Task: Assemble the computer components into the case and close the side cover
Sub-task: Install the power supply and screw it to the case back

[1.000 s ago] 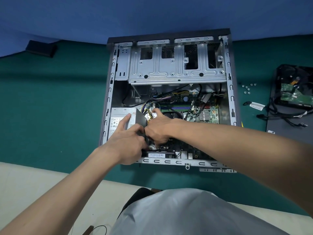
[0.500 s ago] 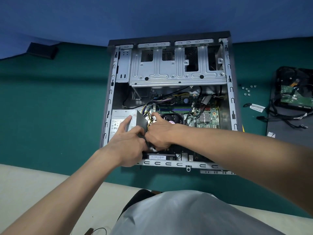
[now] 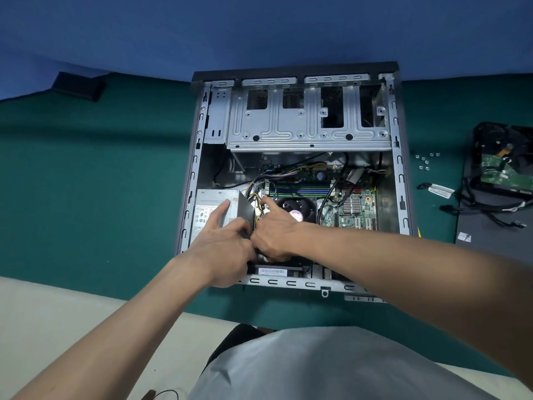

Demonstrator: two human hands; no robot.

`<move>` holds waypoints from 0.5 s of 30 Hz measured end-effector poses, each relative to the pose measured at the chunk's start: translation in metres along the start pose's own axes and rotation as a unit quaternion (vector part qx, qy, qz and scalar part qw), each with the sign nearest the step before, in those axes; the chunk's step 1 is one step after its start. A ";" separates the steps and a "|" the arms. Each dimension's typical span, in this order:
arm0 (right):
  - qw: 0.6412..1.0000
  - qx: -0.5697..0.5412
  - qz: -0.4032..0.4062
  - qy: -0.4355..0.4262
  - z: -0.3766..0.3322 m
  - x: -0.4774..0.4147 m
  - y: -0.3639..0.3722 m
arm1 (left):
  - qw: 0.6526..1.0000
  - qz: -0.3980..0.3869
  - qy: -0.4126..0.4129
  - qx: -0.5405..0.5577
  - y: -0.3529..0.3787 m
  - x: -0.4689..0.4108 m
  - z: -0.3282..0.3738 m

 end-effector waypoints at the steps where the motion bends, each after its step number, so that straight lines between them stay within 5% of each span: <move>1: 1.000 0.007 -0.001 0.005 0.000 -0.001 0.000 | 1.000 -0.006 -0.003 0.003 0.001 0.000 0.000; 6: 0.999 -0.009 0.015 0.031 0.002 0.000 -0.005 | 1.000 0.012 0.010 0.016 -0.003 0.002 0.002; 10: 0.992 -0.106 0.010 0.062 0.010 0.012 0.004 | 0.979 0.128 0.040 0.155 -0.029 0.010 0.000; 12: 0.975 -0.215 -0.008 0.047 0.013 0.021 0.000 | 0.920 0.282 0.018 0.271 -0.053 0.026 -0.025; 14: 0.928 -0.361 0.048 0.082 0.037 0.029 -0.021 | 0.835 0.447 -0.107 0.303 -0.066 0.050 -0.071; 15: 0.891 -0.422 0.105 0.131 0.058 0.034 -0.035 | 0.807 0.467 -0.189 0.309 -0.061 0.057 -0.092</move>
Point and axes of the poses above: each hand's wrist, its own x-axis away from the middle knuckle, its own y-axis out of the palm, z = x × y, the point moved 10 cm from there along -x, towards the middle knuckle, and after that the axes turned 6 degrees about x, right-handed, at the moved point
